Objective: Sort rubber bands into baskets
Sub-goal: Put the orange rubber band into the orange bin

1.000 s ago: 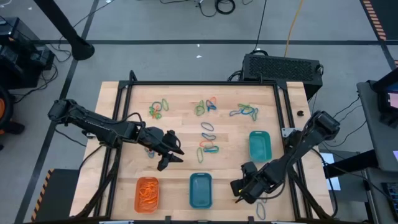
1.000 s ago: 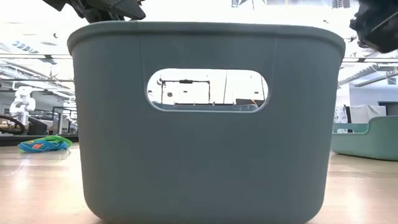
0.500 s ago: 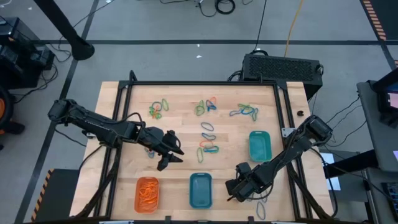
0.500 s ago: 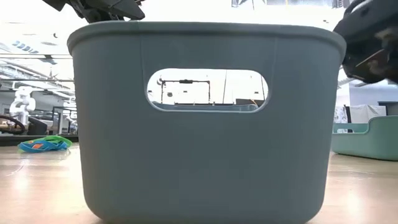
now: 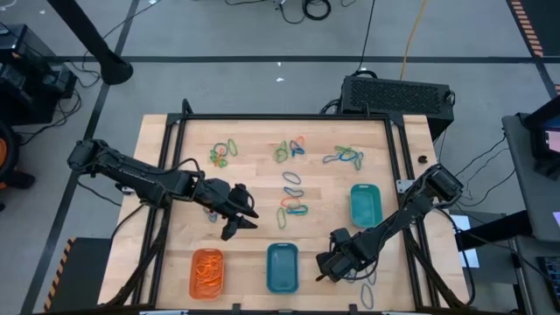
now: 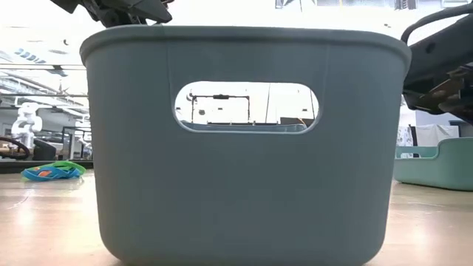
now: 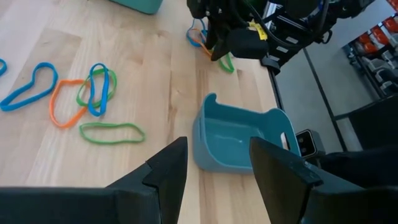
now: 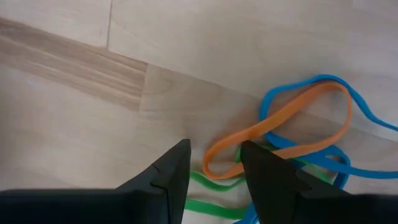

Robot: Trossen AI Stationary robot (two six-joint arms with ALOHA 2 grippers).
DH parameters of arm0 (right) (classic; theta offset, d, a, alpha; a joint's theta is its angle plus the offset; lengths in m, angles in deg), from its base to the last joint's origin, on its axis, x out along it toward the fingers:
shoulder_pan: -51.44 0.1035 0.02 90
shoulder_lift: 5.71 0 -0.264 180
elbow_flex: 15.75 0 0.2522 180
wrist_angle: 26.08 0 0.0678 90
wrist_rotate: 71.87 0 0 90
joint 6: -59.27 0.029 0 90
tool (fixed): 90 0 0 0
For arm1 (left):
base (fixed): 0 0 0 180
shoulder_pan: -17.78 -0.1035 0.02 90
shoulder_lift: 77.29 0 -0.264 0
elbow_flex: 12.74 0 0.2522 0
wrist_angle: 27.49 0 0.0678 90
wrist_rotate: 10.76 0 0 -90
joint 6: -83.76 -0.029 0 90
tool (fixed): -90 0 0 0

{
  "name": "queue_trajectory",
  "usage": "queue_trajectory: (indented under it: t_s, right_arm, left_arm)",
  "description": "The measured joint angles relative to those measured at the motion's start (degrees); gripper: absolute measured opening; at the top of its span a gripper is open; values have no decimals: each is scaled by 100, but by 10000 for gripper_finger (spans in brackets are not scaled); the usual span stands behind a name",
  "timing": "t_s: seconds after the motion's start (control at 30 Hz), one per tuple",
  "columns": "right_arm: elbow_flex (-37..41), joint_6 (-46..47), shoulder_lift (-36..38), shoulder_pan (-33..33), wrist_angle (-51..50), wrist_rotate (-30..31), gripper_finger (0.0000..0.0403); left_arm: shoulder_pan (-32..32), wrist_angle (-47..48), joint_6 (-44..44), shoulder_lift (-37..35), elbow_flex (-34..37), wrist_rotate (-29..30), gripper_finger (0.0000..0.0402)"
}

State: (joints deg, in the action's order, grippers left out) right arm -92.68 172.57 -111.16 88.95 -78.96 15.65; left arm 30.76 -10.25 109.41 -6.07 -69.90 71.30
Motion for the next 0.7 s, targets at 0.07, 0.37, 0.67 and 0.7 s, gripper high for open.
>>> queue_trajectory:
  t_s: [0.07, 0.37, 0.67, 0.7]
  right_arm:
    - [0, -4, 0, 18, -21, 0, 141]
    - [0, -21, -7, 84, -306, -49, 47]
    - [-38, -177, 190, 4, 172, 173, 2]
    - [-79, -212, 268, 0, 151, 310, 2]
  left_arm:
    - [17, -2, 63, 0, 0, 0, 180]
    - [138, -2, 101, 0, -2, 2, 180]
    - [262, -4, 109, 0, 0, 45, 180]
    - [271, -10, 115, 0, -1, 46, 180]
